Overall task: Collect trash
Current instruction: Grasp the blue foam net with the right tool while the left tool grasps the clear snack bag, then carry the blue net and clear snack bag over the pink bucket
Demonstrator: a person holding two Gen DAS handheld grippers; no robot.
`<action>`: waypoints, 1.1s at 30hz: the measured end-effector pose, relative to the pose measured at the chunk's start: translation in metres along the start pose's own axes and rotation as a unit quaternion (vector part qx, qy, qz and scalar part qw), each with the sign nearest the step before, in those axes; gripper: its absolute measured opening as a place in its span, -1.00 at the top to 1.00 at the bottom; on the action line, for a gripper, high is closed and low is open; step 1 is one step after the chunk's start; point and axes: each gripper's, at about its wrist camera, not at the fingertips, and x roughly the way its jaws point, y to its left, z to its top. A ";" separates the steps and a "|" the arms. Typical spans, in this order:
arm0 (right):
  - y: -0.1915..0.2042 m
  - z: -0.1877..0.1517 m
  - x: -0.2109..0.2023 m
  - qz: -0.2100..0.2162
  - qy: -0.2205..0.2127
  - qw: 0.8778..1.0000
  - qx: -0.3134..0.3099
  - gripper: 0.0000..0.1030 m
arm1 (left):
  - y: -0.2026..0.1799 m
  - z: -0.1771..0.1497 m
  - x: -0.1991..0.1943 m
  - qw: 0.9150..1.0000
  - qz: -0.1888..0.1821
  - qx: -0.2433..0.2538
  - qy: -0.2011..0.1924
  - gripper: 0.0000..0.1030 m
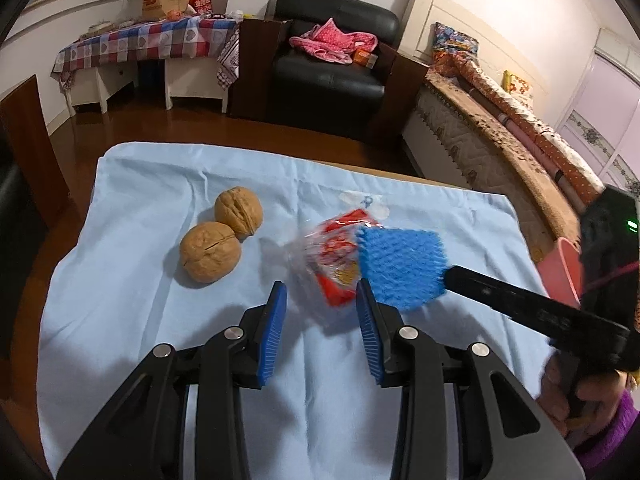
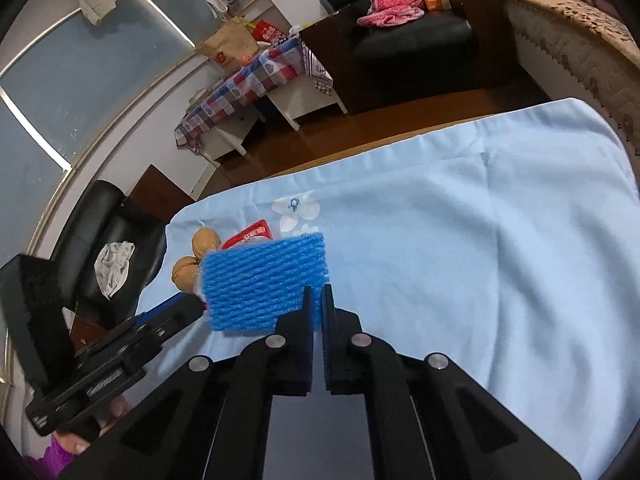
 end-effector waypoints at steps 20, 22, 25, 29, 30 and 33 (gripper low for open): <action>-0.015 -0.030 -0.073 -0.025 -0.047 0.999 0.004 0.95 | -0.003 0.001 0.020 0.999 0.007 -0.039 -0.001 0.68; -0.019 -0.036 -0.081 -0.030 -0.049 0.998 0.007 0.95 | -0.004 0.000 0.014 0.999 0.004 -0.035 -0.005 0.76; -0.024 -0.044 -0.089 -0.036 -0.053 0.998 0.015 0.95 | -0.006 -0.003 0.004 1.000 -0.001 -0.029 -0.011 0.81; -0.029 -0.055 -0.104 -0.041 -0.058 0.997 0.022 0.95 | -0.007 -0.006 -0.011 0.999 -0.008 -0.030 -0.017 0.82; -0.031 -0.058 -0.107 -0.044 -0.058 0.997 0.023 0.95 | -0.007 -0.007 -0.016 0.999 -0.010 -0.028 -0.019 0.82; -0.033 -0.065 -0.115 -0.047 -0.060 0.997 0.027 0.95 | -0.010 -0.010 -0.027 0.999 -0.013 -0.026 -0.024 0.82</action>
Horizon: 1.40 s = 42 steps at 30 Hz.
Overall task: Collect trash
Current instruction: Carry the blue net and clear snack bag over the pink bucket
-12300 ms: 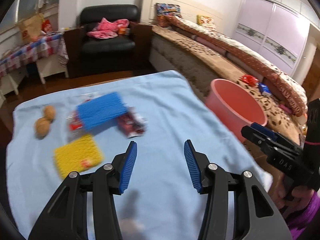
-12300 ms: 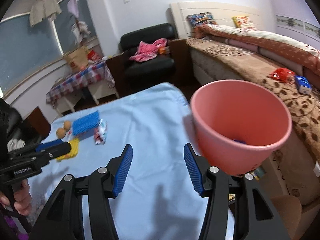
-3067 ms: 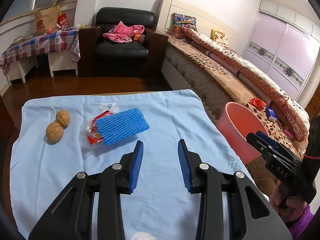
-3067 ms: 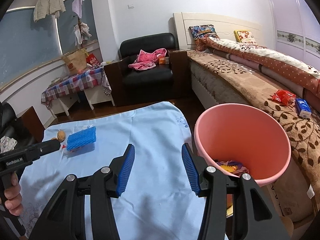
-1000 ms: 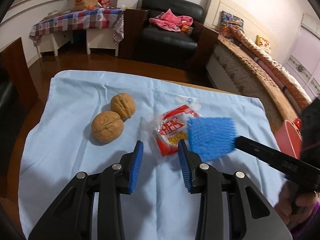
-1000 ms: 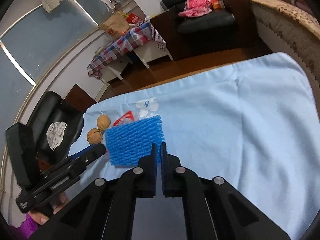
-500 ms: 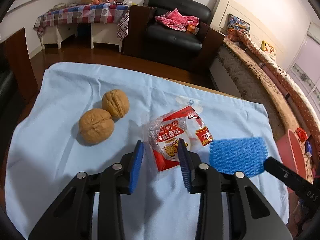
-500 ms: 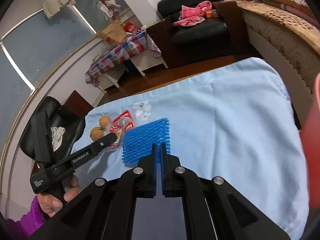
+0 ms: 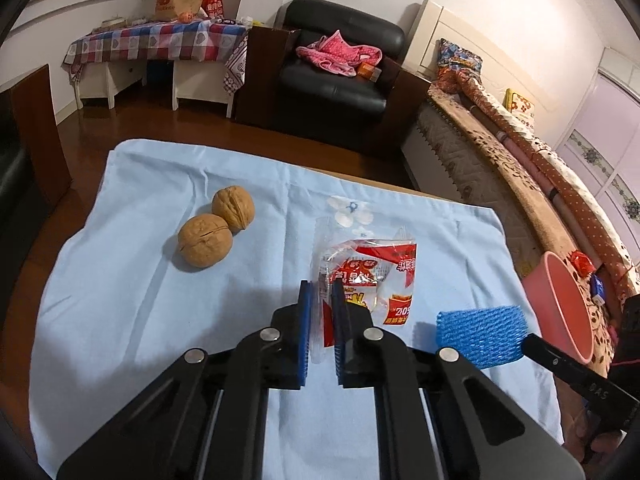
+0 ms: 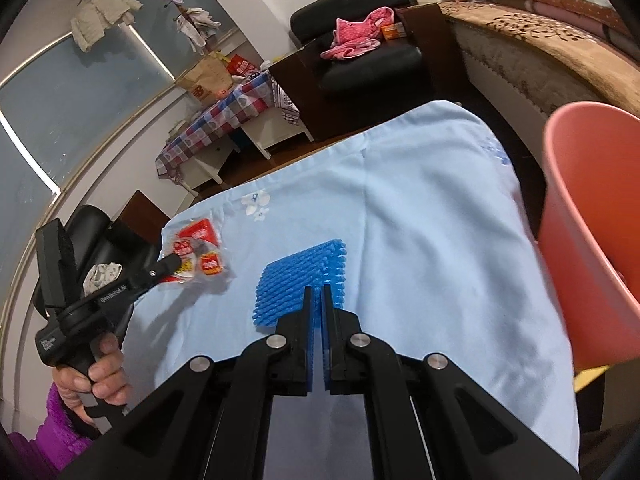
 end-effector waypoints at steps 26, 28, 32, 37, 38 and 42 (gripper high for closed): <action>-0.013 -0.004 -0.072 -0.005 -0.080 0.997 0.006 0.95 | -0.079 -0.004 -0.039 0.997 -0.051 0.053 -0.017 0.82; -0.018 -0.001 -0.084 -0.013 -0.095 0.995 0.008 0.95 | -0.088 -0.004 -0.040 0.996 -0.058 0.060 -0.018 0.82; -0.034 0.005 -0.110 -0.036 -0.129 0.991 0.017 0.95 | -0.116 -0.002 -0.040 0.994 -0.075 0.079 -0.022 0.82; -0.063 0.011 -0.140 -0.074 -0.166 0.983 0.038 0.95 | -0.157 -0.001 -0.034 0.989 -0.099 0.106 -0.019 0.82; -0.069 0.012 -0.146 -0.083 -0.172 0.981 0.043 0.95 | -0.165 -0.002 -0.032 0.988 -0.105 0.111 -0.017 0.82; -0.093 0.012 -0.164 -0.119 -0.191 0.972 0.059 0.95 | -0.204 -0.006 -0.025 0.982 -0.127 0.138 -0.012 0.82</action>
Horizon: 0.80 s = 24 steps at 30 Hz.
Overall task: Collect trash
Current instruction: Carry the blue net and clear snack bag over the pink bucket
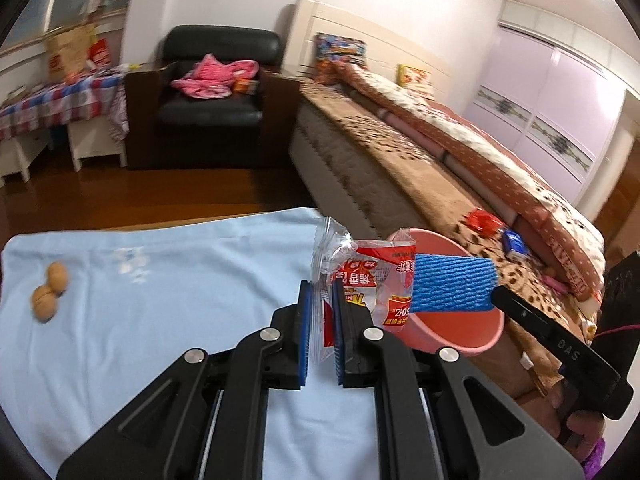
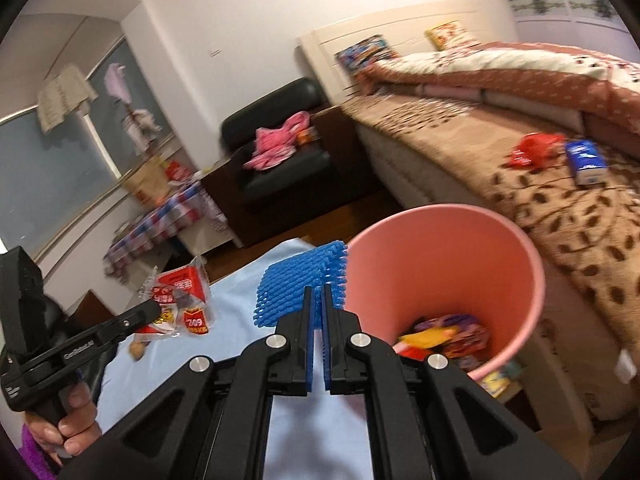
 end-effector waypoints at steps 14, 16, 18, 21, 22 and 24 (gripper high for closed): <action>-0.052 -0.003 -0.001 -0.105 -0.013 0.994 0.000 0.94 | -0.072 0.002 0.062 0.998 -0.016 0.057 0.036 0.82; -0.056 -0.004 0.003 -0.111 -0.011 0.994 0.001 0.94 | -0.079 0.001 0.071 0.997 -0.015 0.065 0.041 0.82; -0.059 -0.005 0.006 -0.117 -0.009 0.993 -0.001 0.94 | -0.085 0.000 0.079 0.996 -0.014 0.073 0.047 0.82; -0.063 -0.006 0.011 -0.125 -0.005 0.992 -0.004 0.94 | -0.096 -0.003 0.093 0.995 -0.014 0.083 0.058 0.82; -0.064 -0.007 0.012 -0.128 -0.004 0.992 -0.005 0.94 | -0.097 -0.003 0.096 0.994 -0.014 0.085 0.060 0.82; -0.068 -0.008 0.014 -0.132 -0.002 0.991 -0.006 0.94 | -0.103 -0.006 0.104 0.994 -0.015 0.091 0.067 0.82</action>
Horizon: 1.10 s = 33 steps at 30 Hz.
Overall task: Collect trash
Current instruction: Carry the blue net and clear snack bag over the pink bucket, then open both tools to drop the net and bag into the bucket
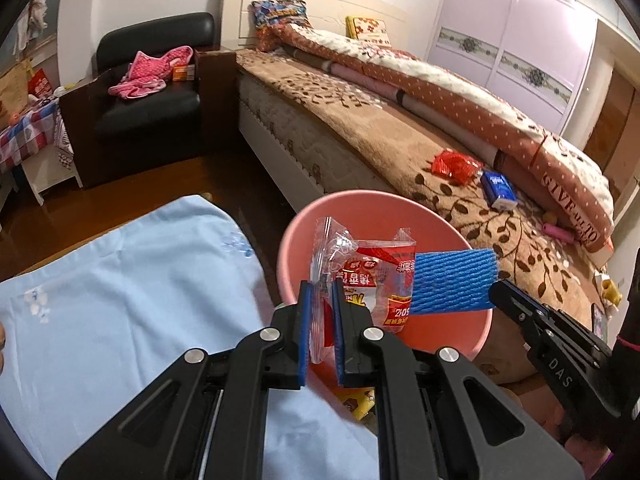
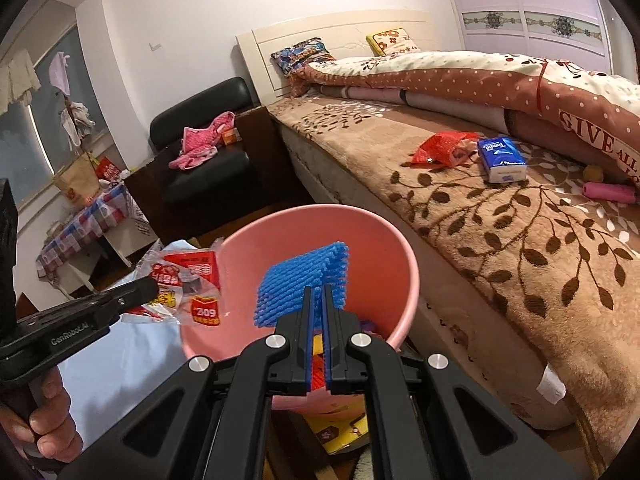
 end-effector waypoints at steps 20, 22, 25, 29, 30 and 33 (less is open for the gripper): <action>-0.027 -0.008 0.026 -0.004 0.026 0.999 0.023 0.91 | -0.033 -0.008 0.042 0.999 0.002 0.040 0.035 0.82; -0.029 -0.009 0.026 -0.003 0.027 0.999 0.026 0.85 | -0.033 -0.008 0.042 0.999 0.001 0.041 0.035 0.82; -0.030 -0.009 0.026 -0.004 0.028 0.999 0.029 0.70 | -0.034 -0.009 0.042 0.999 -0.001 0.041 0.035 0.82; -0.031 -0.009 0.025 -0.003 0.029 0.999 0.034 0.68 | -0.035 -0.009 0.041 0.999 -0.005 0.040 0.036 0.71; -0.031 -0.009 0.025 -0.003 0.029 0.999 0.034 0.68 | -0.035 -0.009 0.040 0.999 -0.005 0.041 0.036 0.70; -0.030 -0.009 0.025 -0.002 0.030 0.999 0.035 0.62 | -0.035 -0.009 0.039 0.999 -0.006 0.041 0.036 0.65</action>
